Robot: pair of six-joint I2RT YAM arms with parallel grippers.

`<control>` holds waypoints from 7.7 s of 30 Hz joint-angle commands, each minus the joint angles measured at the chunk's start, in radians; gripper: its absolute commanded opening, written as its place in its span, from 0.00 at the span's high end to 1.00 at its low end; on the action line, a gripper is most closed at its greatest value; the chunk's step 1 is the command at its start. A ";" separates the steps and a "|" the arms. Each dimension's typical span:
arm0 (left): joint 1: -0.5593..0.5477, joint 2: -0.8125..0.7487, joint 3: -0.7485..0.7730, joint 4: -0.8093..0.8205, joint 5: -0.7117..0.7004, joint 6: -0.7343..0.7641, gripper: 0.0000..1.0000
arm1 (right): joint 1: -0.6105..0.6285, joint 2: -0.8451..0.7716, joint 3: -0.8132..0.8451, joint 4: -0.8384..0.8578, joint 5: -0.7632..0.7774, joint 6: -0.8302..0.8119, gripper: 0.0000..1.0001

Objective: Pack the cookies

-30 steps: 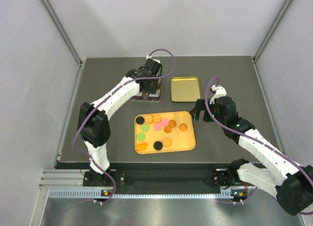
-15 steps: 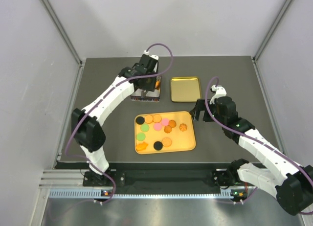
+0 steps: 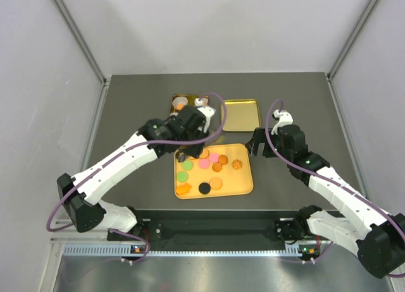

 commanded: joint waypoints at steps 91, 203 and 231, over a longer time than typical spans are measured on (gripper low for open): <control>-0.266 0.022 -0.079 -0.110 -0.136 -0.100 0.64 | -0.011 -0.010 0.001 0.025 0.010 -0.015 0.00; 0.229 0.324 0.215 0.111 -0.272 0.026 0.52 | -0.009 -0.005 -0.002 0.030 -0.001 -0.015 0.00; -0.245 -0.005 -0.090 0.035 -0.144 -0.179 0.53 | -0.009 0.001 -0.002 0.027 0.022 -0.013 0.00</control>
